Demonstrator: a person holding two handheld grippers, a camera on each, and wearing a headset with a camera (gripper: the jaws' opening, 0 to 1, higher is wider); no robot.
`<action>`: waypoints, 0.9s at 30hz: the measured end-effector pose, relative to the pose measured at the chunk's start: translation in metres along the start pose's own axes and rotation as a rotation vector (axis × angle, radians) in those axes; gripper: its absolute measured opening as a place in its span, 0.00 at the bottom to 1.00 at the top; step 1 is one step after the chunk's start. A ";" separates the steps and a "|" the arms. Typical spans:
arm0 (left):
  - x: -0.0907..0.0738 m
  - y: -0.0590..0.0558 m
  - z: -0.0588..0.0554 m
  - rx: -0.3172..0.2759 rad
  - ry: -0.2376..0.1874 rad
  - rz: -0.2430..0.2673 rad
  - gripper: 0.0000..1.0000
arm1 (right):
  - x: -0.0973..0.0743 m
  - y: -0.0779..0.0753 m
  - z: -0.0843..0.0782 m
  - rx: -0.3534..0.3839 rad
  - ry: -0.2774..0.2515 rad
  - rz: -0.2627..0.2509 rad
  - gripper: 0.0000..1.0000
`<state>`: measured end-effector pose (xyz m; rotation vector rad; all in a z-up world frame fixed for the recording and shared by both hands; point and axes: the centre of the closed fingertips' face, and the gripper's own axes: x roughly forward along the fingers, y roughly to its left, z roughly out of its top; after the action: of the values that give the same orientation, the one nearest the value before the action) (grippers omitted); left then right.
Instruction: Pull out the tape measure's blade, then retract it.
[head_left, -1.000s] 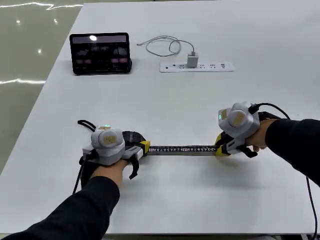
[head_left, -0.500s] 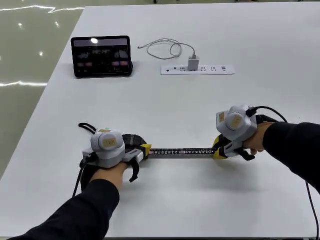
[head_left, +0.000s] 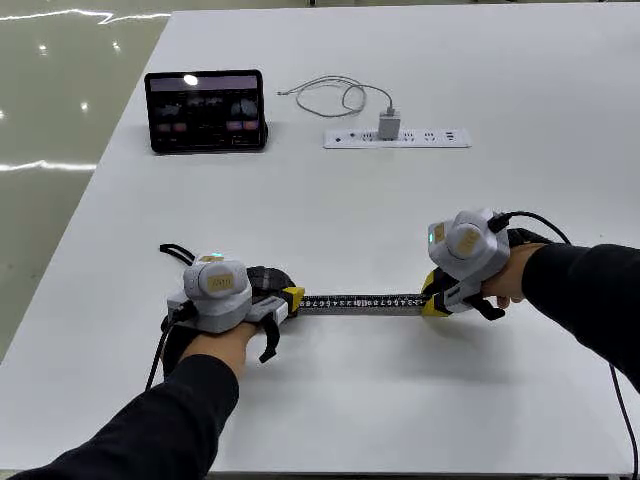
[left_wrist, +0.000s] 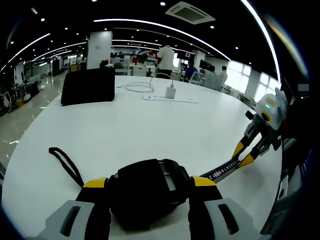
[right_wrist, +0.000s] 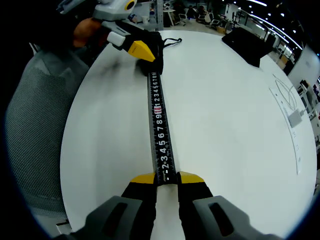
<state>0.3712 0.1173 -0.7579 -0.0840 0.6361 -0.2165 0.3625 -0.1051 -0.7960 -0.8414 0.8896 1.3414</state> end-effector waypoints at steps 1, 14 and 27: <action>0.000 0.000 0.000 0.000 0.000 0.000 0.59 | 0.000 0.000 0.001 -0.001 0.000 0.000 0.12; 0.000 0.000 0.000 0.001 0.004 -0.004 0.59 | 0.004 0.004 0.011 -0.012 -0.010 -0.001 0.11; 0.000 0.000 -0.001 -0.003 0.007 -0.006 0.59 | 0.006 0.003 0.018 -0.020 -0.020 -0.003 0.12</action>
<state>0.3711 0.1174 -0.7586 -0.0882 0.6429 -0.2216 0.3605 -0.0864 -0.7938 -0.8428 0.8605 1.3561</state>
